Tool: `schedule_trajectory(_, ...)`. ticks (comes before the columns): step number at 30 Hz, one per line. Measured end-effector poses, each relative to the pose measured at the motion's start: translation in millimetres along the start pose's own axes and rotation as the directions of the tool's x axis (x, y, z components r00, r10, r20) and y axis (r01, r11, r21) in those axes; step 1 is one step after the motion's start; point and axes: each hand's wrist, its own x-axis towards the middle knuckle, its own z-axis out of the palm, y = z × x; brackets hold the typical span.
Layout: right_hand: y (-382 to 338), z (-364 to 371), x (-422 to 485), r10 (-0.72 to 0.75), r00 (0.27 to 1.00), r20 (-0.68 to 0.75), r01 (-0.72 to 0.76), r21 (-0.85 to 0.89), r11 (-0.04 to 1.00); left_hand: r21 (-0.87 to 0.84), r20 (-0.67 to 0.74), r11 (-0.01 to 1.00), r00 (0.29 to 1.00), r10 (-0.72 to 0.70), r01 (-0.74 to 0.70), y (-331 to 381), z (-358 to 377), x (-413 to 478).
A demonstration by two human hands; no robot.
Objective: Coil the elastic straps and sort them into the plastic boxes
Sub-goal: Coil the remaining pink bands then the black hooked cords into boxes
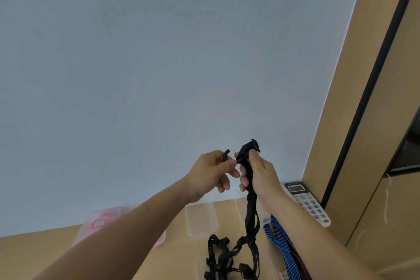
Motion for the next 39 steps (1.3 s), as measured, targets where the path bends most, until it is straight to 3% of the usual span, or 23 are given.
schedule_trajectory(3, 1.4, 5.8, -2.6, 0.087, 0.994, -0.062, -0.086, 0.018, 0.996, 0.246, -0.09, 0.967, 0.991, 0.095, -0.071, 0.5, 3.8, -0.4)
schedule_trajectory(5, -1.0, 9.2, -4.6, 0.14, 0.988, -0.062, -0.135, 0.08, 0.988, 0.449, -0.14, 0.888, 0.973, 0.184, -0.103, -2.6, 5.5, -2.2)
schedule_trajectory(8, -4.5, 10.1, -7.4, 0.222, 0.975, 0.01, -0.222, 0.085, 0.971, 0.729, -0.134, 0.664, 0.916, 0.379, -0.168, -10.6, 1.1, -3.0)
schedule_trajectory(11, -8.7, 7.6, -8.2, 0.24, 0.966, 0.092, -0.251, 0.145, 0.957, 0.895, 0.0, 0.389, 0.87, 0.492, -0.22, -14.3, -5.7, -2.0)
schedule_trajectory(14, -9.1, 8.7, -8.4, 0.229, 0.955, 0.189, -0.264, 0.186, 0.947, 0.947, 0.173, 0.122, 0.79, 0.588, -0.298, -17.0, -12.9, -5.8)
schedule_trajectory(17, -5.1, 11.6, -6.8, 0.254, 0.959, 0.122, -0.271, 0.152, 0.951, 0.942, 0.26, -0.017, 0.698, 0.668, -0.335, -22.9, -18.3, -7.4)
schedule_trajectory(18, -4.4, 13.2, -6.2, 0.254, 0.963, 0.092, -0.265, 0.15, 0.952, 0.939, 0.238, 0.016, 0.686, 0.688, -0.342, -25.8, -17.8, -6.8)
schedule_trajectory(19, -3.6, 15.0, -5.8, 0.25, 0.966, 0.072, -0.258, 0.159, 0.953, 0.93, 0.159, 0.14, 0.715, 0.681, -0.34, -26.6, -17.0, -5.6)
schedule_trajectory(20, -3.0, 16.2, -5.5, 0.246, 0.968, 0.058, -0.252, 0.175, 0.952, 0.891, 0.025, 0.333, 0.765, 0.643, -0.309, -26.4, -16.4, -5.0)
schedule_trajectory(22, -2.2, 16.9, -4.7, 0.236, 0.971, 0.035, -0.238, 0.209, 0.948, 0.702, -0.186, 0.691, 0.893, 0.409, -0.17, -22.3, -13.9, -6.2)
schedule_trajectory(24, -2.2, 16.7, -4.2, 0.205, 0.978, 0.032, -0.206, 0.232, 0.951, 0.362, -0.198, 0.932, 0.974, 0.108, -0.029, -16.2, -16.6, -6.5)
schedule_trajectory(25, -2.4, 17.0, -4.3, 0.181, 0.983, 0.037, -0.185, 0.239, 0.953, 0.152, -0.139, 0.988, 0.99, -0.015, 0.036, -12.3, -19.4, -6.8)
schedule_trajectory(27, -2.9, 17.6, -5.2, 0.139, 0.989, 0.052, -0.148, 0.232, 0.961, -0.139, 0.025, 0.98, 0.99, -0.14, 0.142, -6.0, -25.1, -9.6)
schedule_trajectory(30, -2.9, 18.7, -6.8, 0.117, 0.991, 0.069, -0.127, 0.16, 0.979, -0.156, 0.085, 0.981, 0.991, -0.099, 0.112, -6.2, -26.7, -9.2)
schedule_trajectory(36, -7.2, 26.1, -9.4, 0.124, 0.992, -0.004, -0.124, -0.017, 0.992, 0.276, -0.131, 0.961, 0.989, 0.062, -0.024, -12.5, -14.3, -9.1)
schedule_trajectory(38, -7.9, 32.1, -10.7, 0.076, 0.997, -0.035, -0.079, -0.119, 0.99, 0.504, -0.155, 0.862, 0.974, 0.164, -0.065, -12.6, -6.4, -7.8)
schedule_trajectory(39, -8.7, 34.4, -11.2, 0.06, 0.997, -0.054, -0.068, -0.162, 0.984, 0.639, -0.144, 0.765, 0.964, 0.223, -0.082, -13.8, -5.3, -6.3)
